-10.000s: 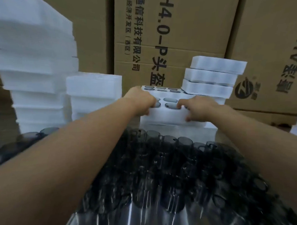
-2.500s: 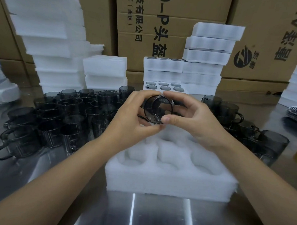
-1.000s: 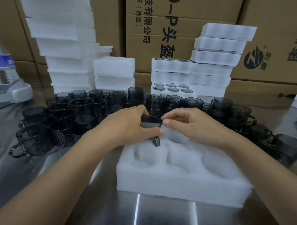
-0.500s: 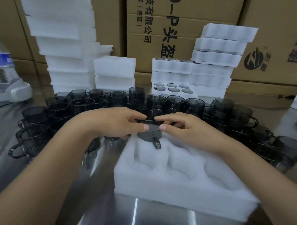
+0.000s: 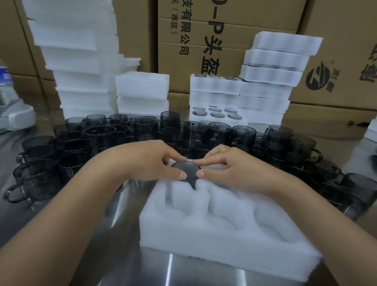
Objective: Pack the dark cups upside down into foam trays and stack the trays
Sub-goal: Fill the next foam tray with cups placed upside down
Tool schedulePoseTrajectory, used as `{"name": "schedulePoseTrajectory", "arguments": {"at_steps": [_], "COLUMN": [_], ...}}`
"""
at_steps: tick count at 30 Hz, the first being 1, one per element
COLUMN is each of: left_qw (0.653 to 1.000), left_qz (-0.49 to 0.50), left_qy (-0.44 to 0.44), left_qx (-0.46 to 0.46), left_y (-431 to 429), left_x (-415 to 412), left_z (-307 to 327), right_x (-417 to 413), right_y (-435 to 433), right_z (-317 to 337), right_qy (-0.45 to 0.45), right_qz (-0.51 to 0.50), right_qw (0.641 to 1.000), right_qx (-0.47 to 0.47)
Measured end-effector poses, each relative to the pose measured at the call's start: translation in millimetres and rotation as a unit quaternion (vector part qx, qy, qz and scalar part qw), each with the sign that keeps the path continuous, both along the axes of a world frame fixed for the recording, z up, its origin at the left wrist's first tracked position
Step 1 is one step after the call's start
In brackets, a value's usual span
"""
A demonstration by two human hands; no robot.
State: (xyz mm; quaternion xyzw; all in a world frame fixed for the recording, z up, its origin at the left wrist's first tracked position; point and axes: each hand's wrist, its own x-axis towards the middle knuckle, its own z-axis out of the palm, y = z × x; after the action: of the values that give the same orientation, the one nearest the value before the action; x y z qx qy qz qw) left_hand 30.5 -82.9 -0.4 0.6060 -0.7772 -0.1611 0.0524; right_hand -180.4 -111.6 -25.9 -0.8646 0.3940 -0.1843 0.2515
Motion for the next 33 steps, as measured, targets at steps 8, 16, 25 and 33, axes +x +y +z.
{"name": "schedulePoseTrajectory", "arguments": {"at_steps": [8, 16, 25, 33], "left_qw": [0.992, 0.989, 0.987, 0.955], "left_qz": [-0.044, -0.083, -0.027, -0.058], "left_qy": [0.052, 0.086, 0.056, 0.093], "left_qx": [-0.102, -0.092, -0.148, -0.277], "left_y": [5, 0, 2, 4], "left_x": [-19, -29, -32, -38], "left_z": [-14, -26, -25, -27], "right_x": [-21, -47, -49, -51], "right_y": [-1, -27, -31, -31], "right_z": [17, 4, -7, -4], "right_qy": [-0.136, 0.014, -0.004, -0.028], "right_qz": [-0.195, -0.274, -0.263, -0.275], "right_qw": [0.931, 0.939, 0.941, 0.923], "right_qx": [-0.277, -0.207, -0.211, -0.267]}}
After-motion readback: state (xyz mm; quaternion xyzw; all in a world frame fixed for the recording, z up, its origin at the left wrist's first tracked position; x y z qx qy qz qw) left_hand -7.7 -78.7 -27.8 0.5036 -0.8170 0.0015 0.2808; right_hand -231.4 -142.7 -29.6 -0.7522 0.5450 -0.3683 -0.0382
